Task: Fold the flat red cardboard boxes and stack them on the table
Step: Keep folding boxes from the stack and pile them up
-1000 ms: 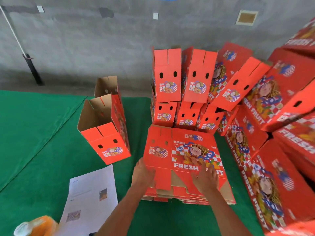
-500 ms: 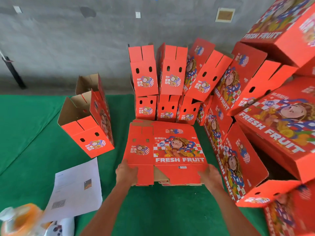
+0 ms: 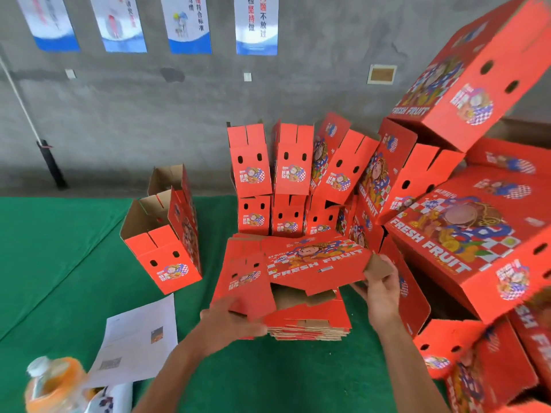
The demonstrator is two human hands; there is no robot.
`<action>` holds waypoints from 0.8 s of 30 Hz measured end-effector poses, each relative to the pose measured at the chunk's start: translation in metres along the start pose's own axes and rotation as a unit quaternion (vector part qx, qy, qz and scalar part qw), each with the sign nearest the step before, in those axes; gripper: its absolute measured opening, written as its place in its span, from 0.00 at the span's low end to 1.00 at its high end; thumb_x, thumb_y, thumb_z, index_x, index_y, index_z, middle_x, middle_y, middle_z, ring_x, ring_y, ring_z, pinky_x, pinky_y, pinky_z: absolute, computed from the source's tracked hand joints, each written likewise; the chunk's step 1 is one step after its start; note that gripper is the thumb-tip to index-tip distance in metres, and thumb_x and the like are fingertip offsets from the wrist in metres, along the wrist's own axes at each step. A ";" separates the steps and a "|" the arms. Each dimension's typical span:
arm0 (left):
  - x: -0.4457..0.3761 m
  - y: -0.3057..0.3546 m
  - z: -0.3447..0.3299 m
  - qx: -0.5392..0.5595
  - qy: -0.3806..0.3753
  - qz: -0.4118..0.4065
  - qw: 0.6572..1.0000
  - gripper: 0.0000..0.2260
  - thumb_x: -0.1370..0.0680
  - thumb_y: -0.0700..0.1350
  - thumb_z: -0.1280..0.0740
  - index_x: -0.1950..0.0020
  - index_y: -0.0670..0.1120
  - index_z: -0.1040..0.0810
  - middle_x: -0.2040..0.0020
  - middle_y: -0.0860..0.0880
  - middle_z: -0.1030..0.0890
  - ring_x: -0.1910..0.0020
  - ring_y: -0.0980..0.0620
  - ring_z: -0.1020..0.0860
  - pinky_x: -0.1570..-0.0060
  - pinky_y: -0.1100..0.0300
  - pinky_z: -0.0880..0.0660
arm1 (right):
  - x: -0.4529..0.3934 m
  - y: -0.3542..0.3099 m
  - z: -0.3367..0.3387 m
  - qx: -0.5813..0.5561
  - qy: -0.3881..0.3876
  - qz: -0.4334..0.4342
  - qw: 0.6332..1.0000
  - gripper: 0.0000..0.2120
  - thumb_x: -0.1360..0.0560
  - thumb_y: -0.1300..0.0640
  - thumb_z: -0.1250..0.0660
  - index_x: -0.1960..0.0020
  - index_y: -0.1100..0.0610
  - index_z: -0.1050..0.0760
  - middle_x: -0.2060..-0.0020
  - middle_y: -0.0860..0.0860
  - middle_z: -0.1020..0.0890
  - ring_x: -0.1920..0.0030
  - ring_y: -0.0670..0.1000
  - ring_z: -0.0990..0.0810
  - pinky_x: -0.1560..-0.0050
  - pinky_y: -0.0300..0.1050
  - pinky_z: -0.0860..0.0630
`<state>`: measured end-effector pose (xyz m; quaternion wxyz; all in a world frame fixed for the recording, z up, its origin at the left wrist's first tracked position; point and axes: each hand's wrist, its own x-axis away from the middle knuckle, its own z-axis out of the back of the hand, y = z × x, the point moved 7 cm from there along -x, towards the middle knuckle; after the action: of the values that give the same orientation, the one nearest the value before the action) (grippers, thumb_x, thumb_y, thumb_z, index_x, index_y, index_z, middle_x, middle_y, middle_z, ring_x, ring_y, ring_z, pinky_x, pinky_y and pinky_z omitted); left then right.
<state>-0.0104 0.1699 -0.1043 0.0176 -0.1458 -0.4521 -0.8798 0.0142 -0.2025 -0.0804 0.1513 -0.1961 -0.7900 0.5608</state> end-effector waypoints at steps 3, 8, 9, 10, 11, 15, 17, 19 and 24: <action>0.013 0.012 0.003 0.017 0.056 -0.003 0.998 0.27 0.41 0.75 0.25 0.47 0.64 0.23 0.45 0.59 0.17 0.38 0.49 0.22 0.33 0.50 0.25 | 0.001 -0.015 -0.003 0.042 -0.030 0.021 0.998 0.24 0.18 0.66 0.33 0.26 0.50 0.33 0.43 0.53 0.16 0.44 0.54 0.14 0.48 0.52 0.15; 0.023 0.039 0.020 -0.032 0.184 -0.045 0.981 0.26 0.25 0.69 0.32 0.36 0.54 0.20 0.42 0.52 0.15 0.41 0.47 0.17 0.39 0.51 0.22 | 0.001 -0.033 -0.018 0.135 -0.104 0.045 0.984 0.30 0.20 0.74 0.38 0.30 0.43 0.27 0.43 0.45 0.16 0.40 0.50 0.16 0.47 0.51 0.15; 0.026 0.047 0.026 -0.057 0.227 -0.056 0.971 0.21 0.21 0.66 0.35 0.37 0.53 0.21 0.44 0.49 0.14 0.43 0.44 0.17 0.42 0.50 0.21 | 0.002 -0.038 -0.025 0.151 -0.127 0.056 0.979 0.30 0.20 0.73 0.38 0.30 0.42 0.26 0.39 0.46 0.17 0.37 0.51 0.18 0.41 0.56 0.17; 0.029 0.055 0.032 -0.074 0.263 -0.067 0.960 0.17 0.19 0.62 0.36 0.39 0.51 0.22 0.47 0.46 0.14 0.47 0.41 0.16 0.45 0.48 0.20 | 0.005 -0.042 -0.031 0.162 -0.150 0.067 0.973 0.30 0.19 0.72 0.38 0.31 0.39 0.25 0.37 0.46 0.18 0.34 0.51 0.20 0.36 0.59 0.20; 0.030 0.062 0.038 -0.087 0.287 -0.074 0.951 0.14 0.18 0.57 0.36 0.39 0.49 0.23 0.49 0.44 0.14 0.50 0.39 0.16 0.49 0.46 0.19 | 0.007 -0.047 -0.037 0.167 -0.169 0.077 0.968 0.30 0.19 0.71 0.37 0.34 0.37 0.24 0.36 0.45 0.18 0.33 0.51 0.21 0.34 0.59 0.21; 0.033 0.073 0.070 -0.141 0.326 -0.032 0.934 0.12 0.14 0.48 0.40 0.41 0.42 0.23 0.49 0.37 0.15 0.50 0.34 0.17 0.52 0.46 0.21 | 0.019 -0.075 -0.041 0.145 -0.189 0.111 0.965 0.25 0.17 0.65 0.36 0.36 0.34 0.23 0.42 0.43 0.17 0.38 0.52 0.19 0.46 0.52 0.15; 0.043 0.078 0.092 -0.150 0.347 0.001 0.926 0.16 0.15 0.52 0.39 0.45 0.41 0.20 0.48 0.36 0.16 0.47 0.34 0.18 0.53 0.49 0.25 | 0.025 -0.091 -0.040 0.142 -0.202 0.134 0.960 0.20 0.17 0.57 0.35 0.31 0.35 0.26 0.43 0.44 0.16 0.40 0.51 0.17 0.49 0.51 0.15; 0.054 0.088 0.113 -0.159 0.351 0.015 0.923 0.19 0.16 0.55 0.38 0.46 0.40 0.19 0.48 0.36 0.16 0.47 0.34 0.18 0.52 0.49 0.25 | 0.028 -0.111 -0.039 0.183 -0.199 0.176 0.947 0.21 0.17 0.49 0.35 0.25 0.39 0.31 0.41 0.45 0.17 0.39 0.50 0.18 0.43 0.54 0.18; 0.072 0.110 0.154 -0.035 0.325 -0.055 0.943 0.13 0.22 0.50 0.35 0.50 0.41 0.19 0.54 0.39 0.15 0.52 0.37 0.18 0.50 0.44 0.20 | 0.024 -0.151 -0.040 0.306 -0.181 0.247 0.902 0.22 0.16 0.52 0.37 0.23 0.44 0.33 0.35 0.44 0.21 0.35 0.46 0.22 0.31 0.48 0.27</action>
<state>-0.0240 0.2355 0.0866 0.1101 0.1726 -0.3984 -0.8941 -0.0099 -0.2021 0.0760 -0.0848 -0.2244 -0.5198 0.8199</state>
